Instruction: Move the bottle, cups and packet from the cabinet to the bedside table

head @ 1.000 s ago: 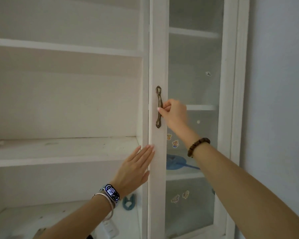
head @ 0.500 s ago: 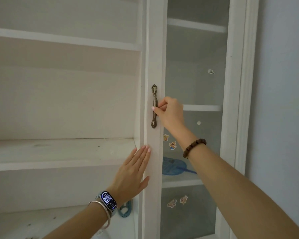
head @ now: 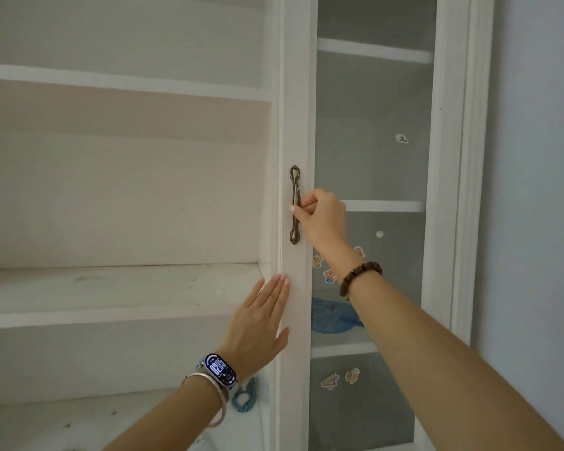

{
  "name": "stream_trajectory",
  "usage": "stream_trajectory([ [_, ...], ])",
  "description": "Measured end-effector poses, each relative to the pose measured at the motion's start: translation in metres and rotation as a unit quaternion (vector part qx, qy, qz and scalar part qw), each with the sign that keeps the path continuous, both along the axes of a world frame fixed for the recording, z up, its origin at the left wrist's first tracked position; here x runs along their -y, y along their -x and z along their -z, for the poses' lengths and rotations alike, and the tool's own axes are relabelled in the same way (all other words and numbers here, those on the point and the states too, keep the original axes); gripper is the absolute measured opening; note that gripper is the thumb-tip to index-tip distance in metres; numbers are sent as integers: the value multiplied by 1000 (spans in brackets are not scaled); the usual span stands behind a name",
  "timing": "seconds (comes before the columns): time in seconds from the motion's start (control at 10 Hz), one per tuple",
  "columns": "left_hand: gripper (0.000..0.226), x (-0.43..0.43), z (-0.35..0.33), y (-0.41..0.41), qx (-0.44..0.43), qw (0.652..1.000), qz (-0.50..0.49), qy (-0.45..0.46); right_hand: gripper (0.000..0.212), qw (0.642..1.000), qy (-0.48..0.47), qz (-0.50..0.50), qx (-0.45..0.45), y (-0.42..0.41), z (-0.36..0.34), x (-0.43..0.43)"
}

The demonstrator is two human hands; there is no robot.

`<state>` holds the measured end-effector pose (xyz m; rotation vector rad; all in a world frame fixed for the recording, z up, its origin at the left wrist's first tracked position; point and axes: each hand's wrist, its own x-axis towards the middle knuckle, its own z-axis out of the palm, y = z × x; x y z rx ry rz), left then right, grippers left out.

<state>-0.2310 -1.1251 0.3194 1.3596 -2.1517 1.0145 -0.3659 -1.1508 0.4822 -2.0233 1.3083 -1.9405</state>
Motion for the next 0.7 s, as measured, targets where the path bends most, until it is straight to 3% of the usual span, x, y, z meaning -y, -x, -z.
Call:
stream_trajectory([
  [0.2,73,-10,-4,7,-10,999,-30,-32,7,1000,3,9,-2,-1,3,-10],
  [0.3,75,-22,-10,12,-45,999,-4,-29,22,1000,7,17,-22,9,11,-22],
  [0.5,55,-52,-21,22,-227,970,73,-38,16,989,26,86,-115,52,50,-55],
  [0.7,29,-73,-18,12,-299,952,53,-39,12,965,44,160,-202,90,94,-89],
])
